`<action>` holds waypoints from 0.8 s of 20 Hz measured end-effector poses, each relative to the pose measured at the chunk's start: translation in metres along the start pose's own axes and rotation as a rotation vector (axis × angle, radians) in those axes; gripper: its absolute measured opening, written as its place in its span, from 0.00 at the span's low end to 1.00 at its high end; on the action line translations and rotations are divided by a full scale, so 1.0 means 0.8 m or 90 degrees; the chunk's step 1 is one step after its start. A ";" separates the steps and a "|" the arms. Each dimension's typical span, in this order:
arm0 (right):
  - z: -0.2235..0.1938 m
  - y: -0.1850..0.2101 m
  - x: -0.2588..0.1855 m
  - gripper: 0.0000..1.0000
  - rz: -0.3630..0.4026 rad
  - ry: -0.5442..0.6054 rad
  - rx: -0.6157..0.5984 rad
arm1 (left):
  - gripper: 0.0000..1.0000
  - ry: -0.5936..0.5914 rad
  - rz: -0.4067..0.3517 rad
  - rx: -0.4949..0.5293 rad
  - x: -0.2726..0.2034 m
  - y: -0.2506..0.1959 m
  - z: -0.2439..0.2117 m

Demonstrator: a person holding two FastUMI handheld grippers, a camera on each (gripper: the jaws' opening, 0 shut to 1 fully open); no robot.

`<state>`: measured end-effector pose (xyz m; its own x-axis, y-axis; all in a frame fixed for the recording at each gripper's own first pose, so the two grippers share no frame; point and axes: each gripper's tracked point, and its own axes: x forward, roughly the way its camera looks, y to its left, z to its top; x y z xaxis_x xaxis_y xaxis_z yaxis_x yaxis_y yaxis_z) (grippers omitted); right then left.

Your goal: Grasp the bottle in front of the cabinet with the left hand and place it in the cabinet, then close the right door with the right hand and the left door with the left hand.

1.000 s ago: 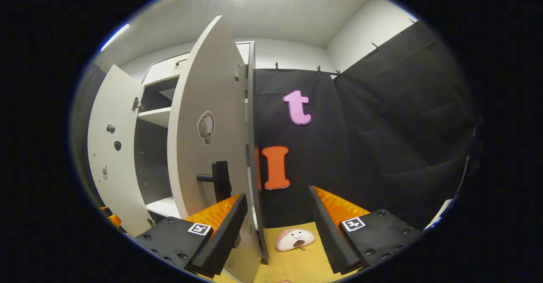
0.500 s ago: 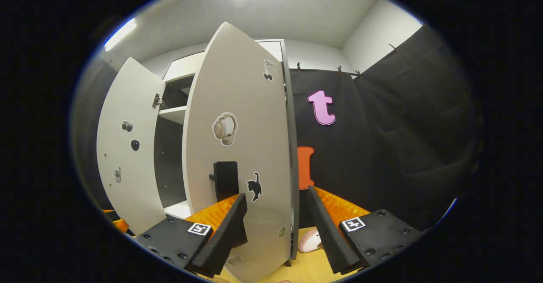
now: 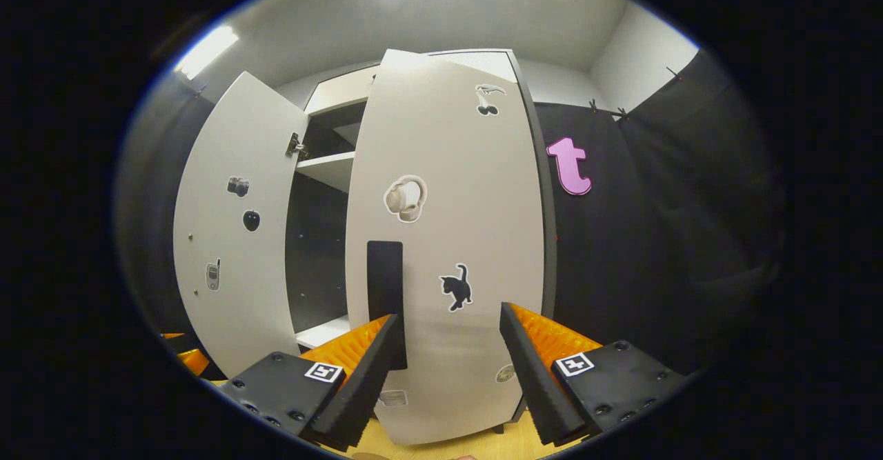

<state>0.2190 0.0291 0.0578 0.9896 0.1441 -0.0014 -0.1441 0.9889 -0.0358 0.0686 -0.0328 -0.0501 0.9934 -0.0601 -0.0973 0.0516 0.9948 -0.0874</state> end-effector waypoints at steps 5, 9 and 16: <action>-0.007 0.017 0.031 0.88 0.020 0.005 0.007 | 0.96 -0.018 0.059 -0.017 -0.015 0.041 0.018; -0.009 0.031 0.058 0.88 0.021 0.007 -0.005 | 0.95 -0.037 0.128 -0.052 -0.019 0.096 0.038; -0.021 0.042 0.095 0.96 0.020 0.022 0.023 | 0.96 -0.054 0.193 -0.043 0.005 0.180 0.078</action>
<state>0.2892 0.0726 0.0395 0.9840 0.1746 -0.0365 -0.1747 0.9846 0.0011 0.0863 0.1151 -0.0009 0.9678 0.2477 -0.0456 -0.2516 0.9587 -0.1324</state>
